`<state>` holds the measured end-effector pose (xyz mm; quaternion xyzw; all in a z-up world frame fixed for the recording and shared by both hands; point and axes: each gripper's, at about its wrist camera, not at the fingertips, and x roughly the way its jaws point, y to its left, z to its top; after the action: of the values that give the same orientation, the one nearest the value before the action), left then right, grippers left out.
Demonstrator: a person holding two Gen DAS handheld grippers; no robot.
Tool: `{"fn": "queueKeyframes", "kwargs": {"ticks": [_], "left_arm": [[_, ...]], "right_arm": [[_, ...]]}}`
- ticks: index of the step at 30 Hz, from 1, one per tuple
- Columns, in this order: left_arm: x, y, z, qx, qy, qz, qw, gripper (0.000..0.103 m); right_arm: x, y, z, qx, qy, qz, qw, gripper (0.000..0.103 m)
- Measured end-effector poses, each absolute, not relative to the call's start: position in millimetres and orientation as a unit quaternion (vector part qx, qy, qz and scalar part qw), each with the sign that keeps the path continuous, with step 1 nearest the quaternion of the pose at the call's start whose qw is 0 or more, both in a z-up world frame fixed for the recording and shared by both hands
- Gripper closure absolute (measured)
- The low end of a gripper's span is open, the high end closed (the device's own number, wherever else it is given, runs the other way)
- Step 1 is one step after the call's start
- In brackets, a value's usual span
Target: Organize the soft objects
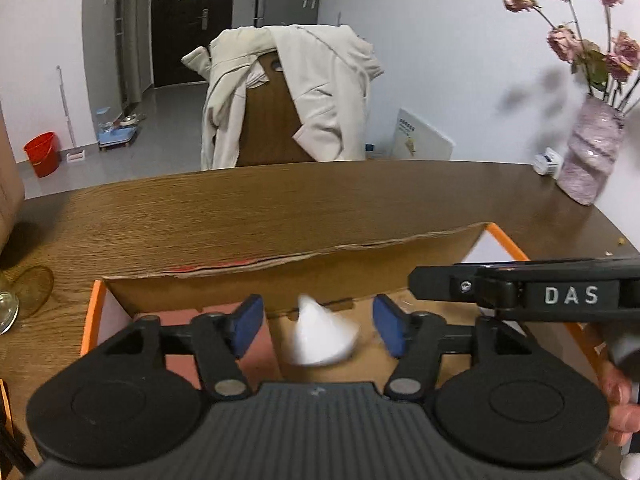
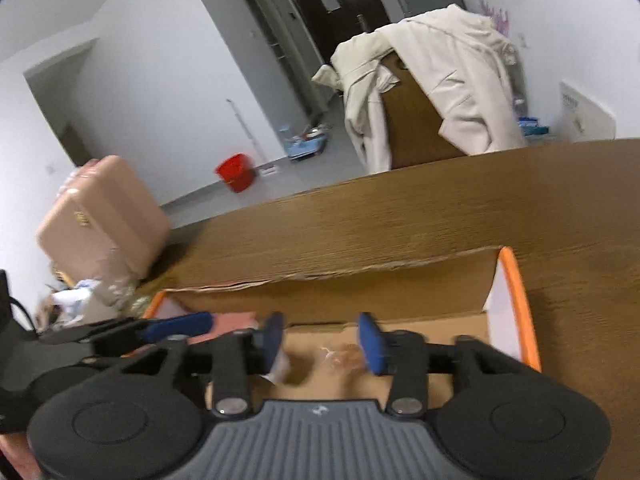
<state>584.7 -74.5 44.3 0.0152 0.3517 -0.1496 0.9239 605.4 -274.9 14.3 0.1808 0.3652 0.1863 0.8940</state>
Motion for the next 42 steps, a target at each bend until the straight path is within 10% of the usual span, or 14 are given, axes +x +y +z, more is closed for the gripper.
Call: {"fn": "queueKeyframes", "kwargs": {"ticks": [21, 42], "left_arm": [[363.0, -10.7, 140.8, 0.055, 0.205, -0.128, 0.969, 0.016], [123.5, -14.8, 49.7, 0.032, 0.180, -0.106, 0.977, 0.009]], "right_arm": [[388.7, -302.1, 128.2, 0.066, 0.233, 0.209, 0.947, 0.025], [127.2, -244.1, 26.9, 0.057, 0.229, 0.200, 0.951, 0.025]]}}
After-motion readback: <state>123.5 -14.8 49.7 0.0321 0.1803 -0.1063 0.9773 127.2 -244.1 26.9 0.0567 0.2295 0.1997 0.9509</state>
